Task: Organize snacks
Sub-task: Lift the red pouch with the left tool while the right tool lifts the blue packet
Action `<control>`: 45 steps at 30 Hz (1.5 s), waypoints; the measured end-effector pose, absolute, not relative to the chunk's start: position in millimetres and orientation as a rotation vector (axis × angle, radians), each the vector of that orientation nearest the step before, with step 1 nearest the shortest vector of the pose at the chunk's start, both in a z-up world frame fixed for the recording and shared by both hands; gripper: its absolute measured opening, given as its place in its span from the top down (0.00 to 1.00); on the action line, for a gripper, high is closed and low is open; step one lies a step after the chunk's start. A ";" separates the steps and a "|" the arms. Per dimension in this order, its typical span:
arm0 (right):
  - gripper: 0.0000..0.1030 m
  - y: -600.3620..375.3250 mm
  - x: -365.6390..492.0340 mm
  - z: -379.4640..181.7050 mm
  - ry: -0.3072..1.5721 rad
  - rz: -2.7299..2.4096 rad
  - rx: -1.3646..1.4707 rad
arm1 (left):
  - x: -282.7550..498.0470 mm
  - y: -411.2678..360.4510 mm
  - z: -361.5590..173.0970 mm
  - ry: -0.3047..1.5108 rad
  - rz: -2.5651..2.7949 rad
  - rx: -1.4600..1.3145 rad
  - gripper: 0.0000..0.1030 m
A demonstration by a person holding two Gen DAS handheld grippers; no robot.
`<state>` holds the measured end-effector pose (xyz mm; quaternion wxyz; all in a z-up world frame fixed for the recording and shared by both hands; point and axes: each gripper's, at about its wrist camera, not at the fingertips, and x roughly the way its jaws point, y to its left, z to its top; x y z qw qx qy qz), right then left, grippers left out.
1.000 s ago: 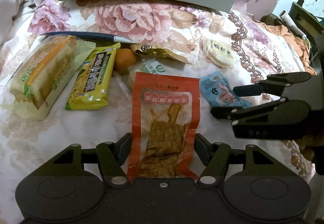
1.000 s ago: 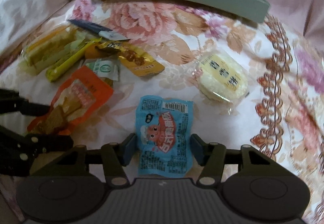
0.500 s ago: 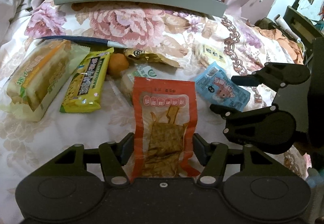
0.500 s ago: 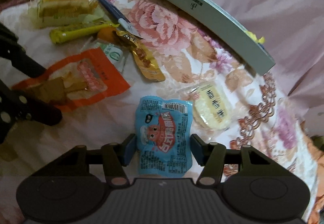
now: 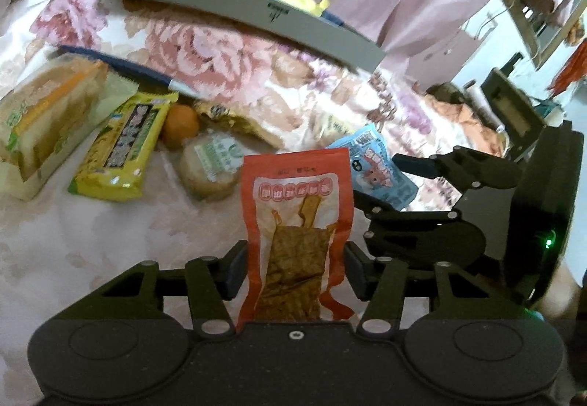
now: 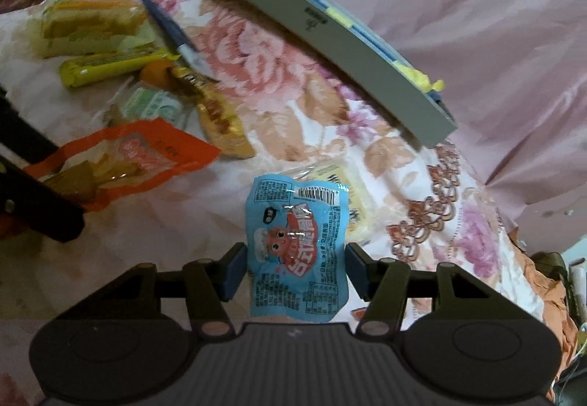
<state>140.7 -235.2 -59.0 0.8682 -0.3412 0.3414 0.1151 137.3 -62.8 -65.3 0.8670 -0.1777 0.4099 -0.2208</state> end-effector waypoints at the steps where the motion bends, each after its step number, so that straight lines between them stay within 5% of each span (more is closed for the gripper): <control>1: 0.39 -236.0 141.0 -57.3 0.705 0.234 -0.710 | 137.0 -62.7 -64.2 0.849 -0.469 -0.379 0.46; 23: 0.39 -237.5 135.6 -42.4 0.584 0.200 -0.696 | 135.9 -50.7 -50.3 0.746 -0.482 -0.472 0.47; 45: 0.37 -232.0 193.9 21.6 0.269 0.090 -0.315 | 256.8 -2.3 50.7 0.256 -0.214 -0.481 0.46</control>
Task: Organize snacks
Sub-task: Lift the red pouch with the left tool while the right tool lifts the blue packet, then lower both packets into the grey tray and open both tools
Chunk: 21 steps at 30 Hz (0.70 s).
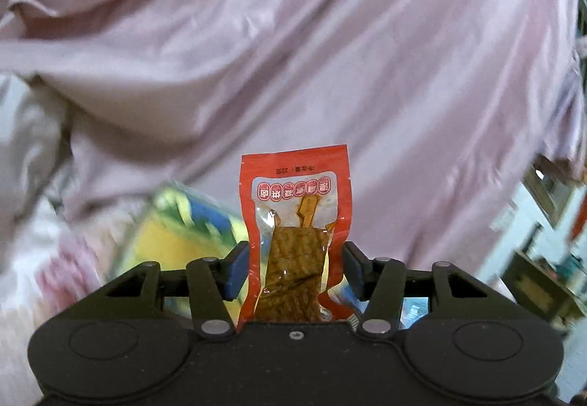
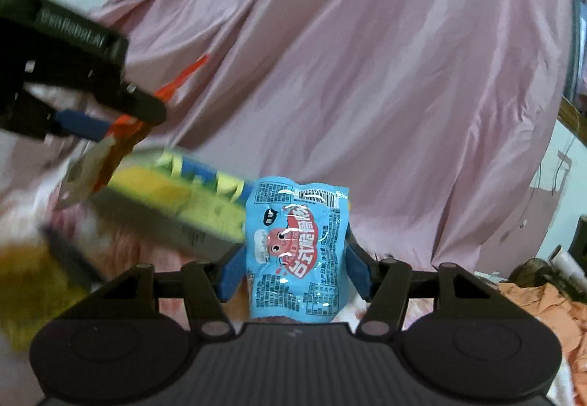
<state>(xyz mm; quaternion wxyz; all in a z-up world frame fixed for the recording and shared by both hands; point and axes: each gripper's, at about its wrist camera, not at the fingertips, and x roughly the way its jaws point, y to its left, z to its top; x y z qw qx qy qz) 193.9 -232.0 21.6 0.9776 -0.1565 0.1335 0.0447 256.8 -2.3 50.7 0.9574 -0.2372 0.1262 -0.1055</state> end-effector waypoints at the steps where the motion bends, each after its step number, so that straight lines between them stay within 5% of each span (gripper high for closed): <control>1: 0.37 -230.6 200.7 24.2 0.257 0.089 -0.296 | 263.8 3.4 50.5 0.241 -0.194 -0.485 0.46; 21: 0.37 -167.0 302.1 24.2 0.279 0.191 -0.223 | 323.6 24.2 14.7 0.225 -0.128 -0.400 0.44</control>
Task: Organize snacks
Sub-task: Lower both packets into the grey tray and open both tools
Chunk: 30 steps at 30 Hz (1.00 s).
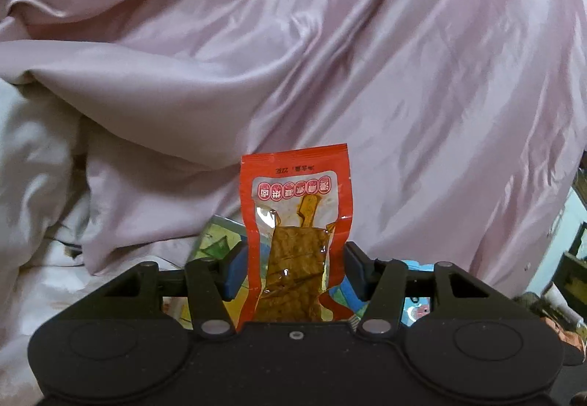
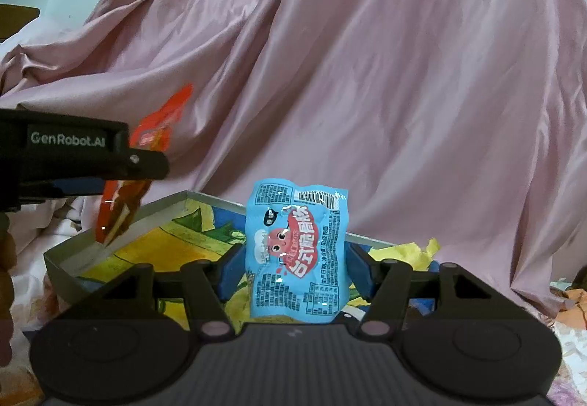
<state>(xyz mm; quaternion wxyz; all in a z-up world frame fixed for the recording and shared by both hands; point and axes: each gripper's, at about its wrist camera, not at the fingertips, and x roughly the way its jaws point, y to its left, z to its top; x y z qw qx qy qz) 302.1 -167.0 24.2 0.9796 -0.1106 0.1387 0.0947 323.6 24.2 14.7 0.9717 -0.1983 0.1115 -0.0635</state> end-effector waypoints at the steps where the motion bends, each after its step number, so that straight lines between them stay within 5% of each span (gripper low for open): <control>1: 0.37 -167.6 303.7 23.5 0.282 0.189 -0.221 | 324.4 22.6 13.5 0.228 -0.132 -0.393 0.43; 14: 0.37 -171.6 326.1 5.2 0.388 0.200 -0.168 | 344.9 10.7 -5.2 0.348 -0.146 -0.358 0.40; 21: 0.29 -176.2 329.4 1.4 0.412 0.203 -0.139 | 346.1 13.2 -3.8 0.356 -0.149 -0.385 0.15; 30: 0.09 -185.9 307.0 19.6 0.359 0.156 -0.122 | 314.9 15.1 27.8 0.316 -0.158 -0.359 0.01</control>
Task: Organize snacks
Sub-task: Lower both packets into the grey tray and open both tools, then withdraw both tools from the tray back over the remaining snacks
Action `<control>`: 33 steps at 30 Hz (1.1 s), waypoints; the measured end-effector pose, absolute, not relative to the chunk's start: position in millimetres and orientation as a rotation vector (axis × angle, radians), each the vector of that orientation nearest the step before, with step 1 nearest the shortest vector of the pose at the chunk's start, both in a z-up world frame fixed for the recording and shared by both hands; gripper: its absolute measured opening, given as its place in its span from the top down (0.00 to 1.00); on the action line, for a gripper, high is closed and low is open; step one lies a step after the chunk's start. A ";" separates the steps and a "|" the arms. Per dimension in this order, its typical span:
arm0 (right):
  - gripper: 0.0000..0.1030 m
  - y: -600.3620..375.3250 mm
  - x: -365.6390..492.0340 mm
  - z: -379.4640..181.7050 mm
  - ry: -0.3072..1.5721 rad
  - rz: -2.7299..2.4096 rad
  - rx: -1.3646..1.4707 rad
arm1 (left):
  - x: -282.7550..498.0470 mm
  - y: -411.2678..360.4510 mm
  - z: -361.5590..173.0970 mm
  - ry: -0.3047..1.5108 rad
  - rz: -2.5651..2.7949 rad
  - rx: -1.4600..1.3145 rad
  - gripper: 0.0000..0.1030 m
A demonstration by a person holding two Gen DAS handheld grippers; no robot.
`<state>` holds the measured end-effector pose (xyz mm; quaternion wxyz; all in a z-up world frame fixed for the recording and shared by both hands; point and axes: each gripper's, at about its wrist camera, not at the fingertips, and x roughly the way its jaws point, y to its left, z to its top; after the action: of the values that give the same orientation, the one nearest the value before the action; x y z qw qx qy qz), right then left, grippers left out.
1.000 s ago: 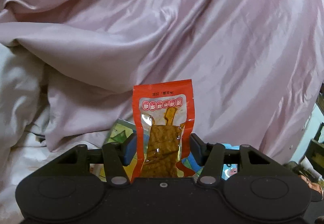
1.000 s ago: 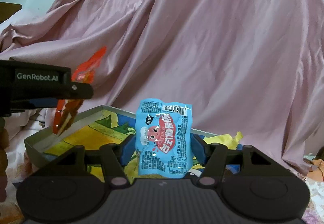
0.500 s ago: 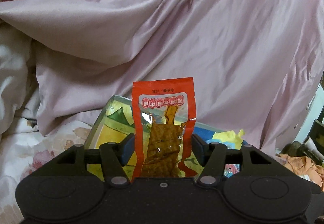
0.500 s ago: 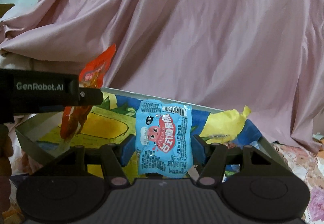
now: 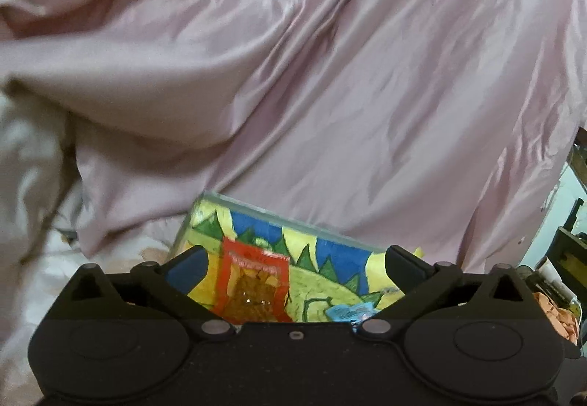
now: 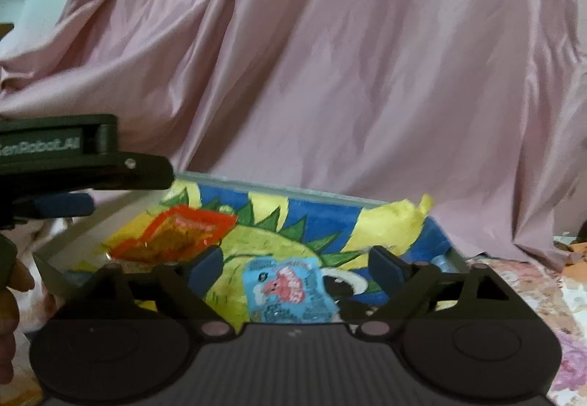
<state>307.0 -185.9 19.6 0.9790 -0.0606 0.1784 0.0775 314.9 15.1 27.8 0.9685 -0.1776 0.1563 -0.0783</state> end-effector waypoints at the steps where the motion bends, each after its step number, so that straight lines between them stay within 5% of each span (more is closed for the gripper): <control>1: 0.07 -187.6 302.0 23.7 0.344 0.151 -0.118 | 309.8 14.5 33.9 0.310 -0.157 -0.348 0.01; 14: 0.00 -207.7 206.5 62.2 0.158 0.144 -0.037 | 207.9 25.4 81.5 0.251 -0.099 -0.319 0.01; 33: 0.00 -212.8 103.0 72.7 0.134 0.230 -0.123 | 88.6 59.9 48.2 0.417 -0.065 -0.221 0.01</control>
<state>103.0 -212.8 72.7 0.9893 -0.0613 0.0665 0.1145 88.6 59.9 48.2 0.9717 -0.1097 0.2067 -0.0323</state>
